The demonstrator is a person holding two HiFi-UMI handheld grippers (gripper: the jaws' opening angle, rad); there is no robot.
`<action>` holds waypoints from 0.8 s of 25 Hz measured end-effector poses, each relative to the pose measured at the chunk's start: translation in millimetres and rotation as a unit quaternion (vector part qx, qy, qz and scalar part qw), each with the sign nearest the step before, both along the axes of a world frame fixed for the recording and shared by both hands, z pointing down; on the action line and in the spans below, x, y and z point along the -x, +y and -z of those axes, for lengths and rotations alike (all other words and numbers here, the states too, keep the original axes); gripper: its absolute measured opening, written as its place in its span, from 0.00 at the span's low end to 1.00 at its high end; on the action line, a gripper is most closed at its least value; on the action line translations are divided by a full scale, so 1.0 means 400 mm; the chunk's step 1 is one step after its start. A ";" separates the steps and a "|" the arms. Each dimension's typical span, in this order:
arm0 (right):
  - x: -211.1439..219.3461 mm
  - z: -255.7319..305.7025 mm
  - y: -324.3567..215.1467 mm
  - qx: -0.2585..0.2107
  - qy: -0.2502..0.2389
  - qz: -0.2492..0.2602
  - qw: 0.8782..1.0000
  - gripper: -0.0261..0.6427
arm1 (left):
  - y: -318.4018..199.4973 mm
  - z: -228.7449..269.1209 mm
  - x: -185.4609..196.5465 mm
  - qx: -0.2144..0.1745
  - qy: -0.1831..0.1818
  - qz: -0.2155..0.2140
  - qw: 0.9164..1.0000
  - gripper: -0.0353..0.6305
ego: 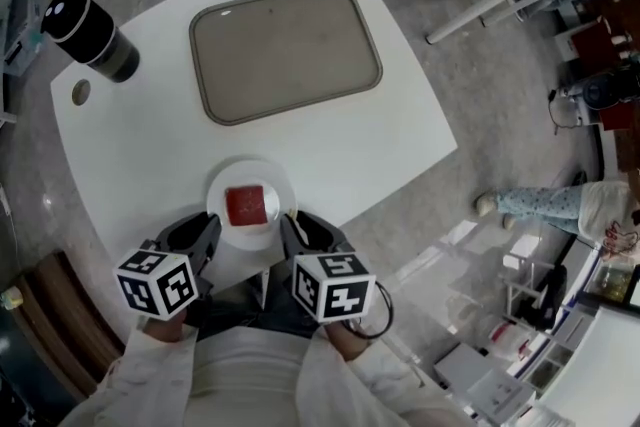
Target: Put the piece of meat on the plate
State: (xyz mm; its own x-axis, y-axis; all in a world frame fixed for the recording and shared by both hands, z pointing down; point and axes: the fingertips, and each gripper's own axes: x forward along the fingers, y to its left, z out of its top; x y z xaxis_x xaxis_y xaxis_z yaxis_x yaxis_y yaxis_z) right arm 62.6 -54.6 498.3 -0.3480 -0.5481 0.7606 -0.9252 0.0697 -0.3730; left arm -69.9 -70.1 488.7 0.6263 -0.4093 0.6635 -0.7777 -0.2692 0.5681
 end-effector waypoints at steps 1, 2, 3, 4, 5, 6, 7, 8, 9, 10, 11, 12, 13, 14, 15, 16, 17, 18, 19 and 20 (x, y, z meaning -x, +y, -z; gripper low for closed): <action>-0.007 0.002 -0.010 0.000 -0.001 0.003 1.000 0.17 | -0.006 0.002 -0.007 -0.001 0.000 0.001 1.000 0.16; -0.014 0.005 -0.023 -0.002 -0.001 0.006 1.000 0.17 | -0.016 0.005 -0.014 -0.002 0.000 0.001 1.000 0.16; -0.023 0.008 -0.039 -0.004 -0.002 0.009 1.000 0.17 | -0.029 0.008 -0.022 -0.006 0.000 0.001 1.000 0.16; -0.032 0.010 -0.057 -0.007 -0.002 0.011 1.000 0.17 | -0.044 0.010 -0.031 -0.010 0.000 0.001 1.000 0.16; -0.042 0.012 -0.077 -0.009 -0.002 0.014 1.000 0.17 | -0.062 0.012 -0.041 -0.013 0.000 0.002 1.000 0.16; -0.053 0.012 -0.097 -0.011 -0.003 0.016 1.000 0.17 | -0.079 0.012 -0.052 -0.014 -0.001 0.006 1.000 0.16; -0.065 0.014 -0.117 -0.012 -0.003 0.020 1.000 0.17 | -0.095 0.013 -0.063 -0.015 0.000 0.011 1.000 0.16; -0.076 0.016 -0.135 -0.012 -0.003 0.024 1.000 0.17 | -0.110 0.015 -0.074 -0.015 0.000 0.019 1.000 0.16; -0.086 0.018 -0.153 -0.012 -0.004 0.029 1.000 0.17 | -0.123 0.019 -0.084 -0.015 0.001 0.026 1.000 0.16; -0.094 0.021 -0.170 -0.013 -0.004 0.033 0.999 0.17 | -0.137 0.022 -0.092 -0.016 0.002 0.033 0.999 0.16; -0.102 0.023 -0.188 -0.014 -0.004 0.036 0.999 0.17 | -0.151 0.024 -0.100 -0.017 0.002 0.038 0.999 0.16; -0.109 0.024 -0.205 -0.016 -0.005 0.039 0.999 0.17 | -0.166 0.025 -0.106 -0.019 0.003 0.042 0.999 0.16; -0.115 0.025 -0.223 -0.017 -0.005 0.042 0.999 0.17 | -0.181 0.025 -0.112 -0.021 0.003 0.045 0.999 0.16; -0.120 0.026 -0.240 -0.019 -0.005 0.045 0.999 0.17 | -0.197 0.026 -0.117 -0.023 0.003 0.048 0.999 0.16; -0.126 0.027 -0.257 -0.019 -0.006 0.049 0.999 0.17 | -0.213 0.027 -0.123 -0.025 0.004 0.050 0.998 0.16; -0.132 0.028 -0.274 -0.020 -0.006 0.052 0.998 0.17 | -0.230 0.029 -0.129 -0.027 0.004 0.053 0.998 0.16; -0.140 0.029 -0.291 -0.020 -0.007 0.055 0.998 0.17 | -0.247 0.031 -0.137 -0.029 0.005 0.057 0.998 0.16; -0.149 0.029 -0.308 -0.020 -0.008 0.057 0.998 0.17 | -0.265 0.032 -0.146 -0.030 0.005 0.060 0.998 0.16; -0.157 0.028 -0.325 -0.021 -0.009 0.060 0.998 0.17 | -0.283 0.032 -0.154 -0.031 0.005 0.065 0.997 0.16; -0.164 0.027 -0.341 -0.021 -0.010 0.062 0.998 0.17 | -0.301 0.032 -0.162 -0.032 0.006 0.069 0.997 0.16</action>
